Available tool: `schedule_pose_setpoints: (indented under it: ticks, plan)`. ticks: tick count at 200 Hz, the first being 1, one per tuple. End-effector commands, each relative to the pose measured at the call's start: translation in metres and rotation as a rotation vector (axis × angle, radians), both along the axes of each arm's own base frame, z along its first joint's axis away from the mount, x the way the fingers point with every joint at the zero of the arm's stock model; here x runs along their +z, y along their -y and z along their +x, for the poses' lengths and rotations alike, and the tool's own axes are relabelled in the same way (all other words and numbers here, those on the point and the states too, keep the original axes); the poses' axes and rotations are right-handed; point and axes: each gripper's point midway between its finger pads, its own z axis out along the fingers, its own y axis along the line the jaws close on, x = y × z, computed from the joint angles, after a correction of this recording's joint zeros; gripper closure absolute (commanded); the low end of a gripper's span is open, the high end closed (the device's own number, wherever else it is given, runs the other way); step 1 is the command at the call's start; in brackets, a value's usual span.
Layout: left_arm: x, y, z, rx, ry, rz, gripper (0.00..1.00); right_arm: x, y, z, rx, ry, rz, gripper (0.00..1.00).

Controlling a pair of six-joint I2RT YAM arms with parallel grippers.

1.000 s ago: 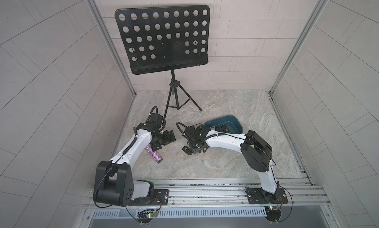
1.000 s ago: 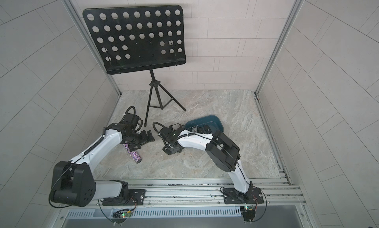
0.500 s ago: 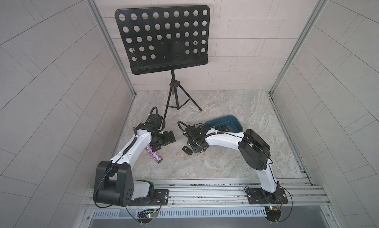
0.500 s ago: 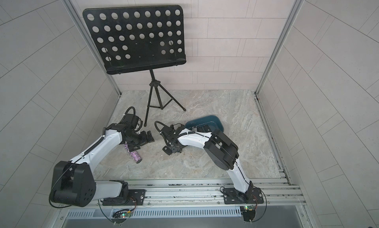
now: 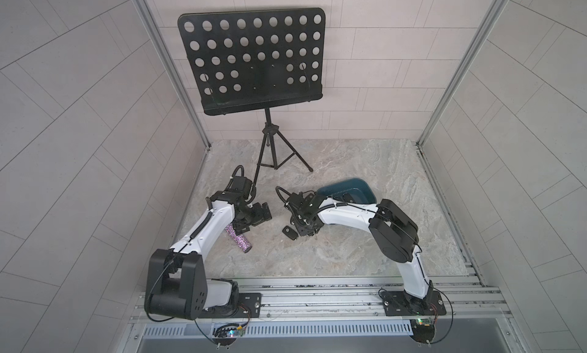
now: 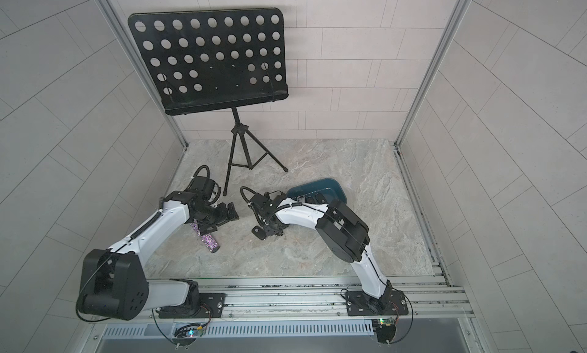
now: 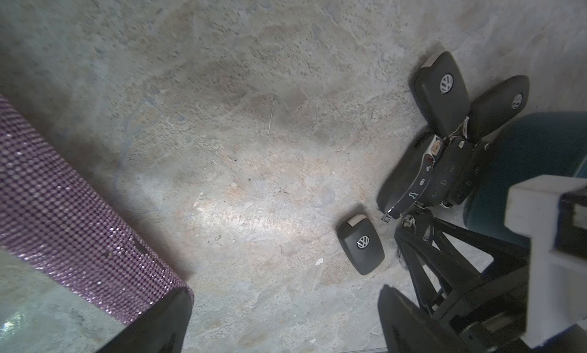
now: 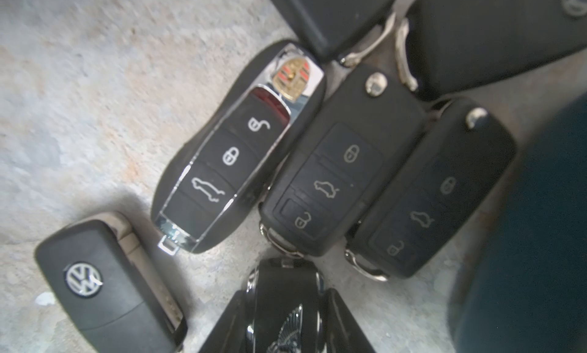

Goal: Place the car key into the storage box
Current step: Pick up the car key from the center of the board.

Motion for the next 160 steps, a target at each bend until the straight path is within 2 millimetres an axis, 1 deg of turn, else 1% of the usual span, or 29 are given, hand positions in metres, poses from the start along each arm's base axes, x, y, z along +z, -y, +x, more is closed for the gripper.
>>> schedule_pose_setpoints:
  ticks: [1,12,33,59,91,112,129,160]
  plan:
    - [-0.006,-0.006,-0.008,0.000,-0.037,0.024,0.00,-0.018,0.011,-0.005,-0.016,-0.041,-0.060,0.69]
    - [-0.007,-0.006,-0.008,-0.001,-0.040,0.027,0.00,-0.019,0.011,-0.005,-0.014,-0.041,-0.061,0.71]
    - [-0.006,-0.006,-0.008,0.000,-0.043,0.029,0.00,-0.016,0.010,-0.004,-0.009,-0.038,-0.058,0.71]
    - [-0.008,-0.007,-0.008,0.000,-0.055,0.031,0.00,-0.004,0.008,-0.005,0.009,-0.029,-0.033,0.72]
    - [-0.011,-0.005,-0.006,0.009,-0.075,0.024,0.00,0.021,0.000,-0.007,0.048,-0.021,0.038,0.72]
    - [-0.010,-0.002,-0.001,0.020,-0.075,0.010,0.00,0.040,-0.001,-0.007,0.068,-0.009,0.074,0.73]
    - [-0.008,0.000,0.005,0.037,-0.067,-0.001,0.01,0.055,0.002,-0.005,0.072,-0.003,0.106,0.73]
    - [-0.001,0.002,0.019,0.063,-0.042,-0.005,0.01,0.082,0.014,0.002,0.057,0.011,0.168,0.73]
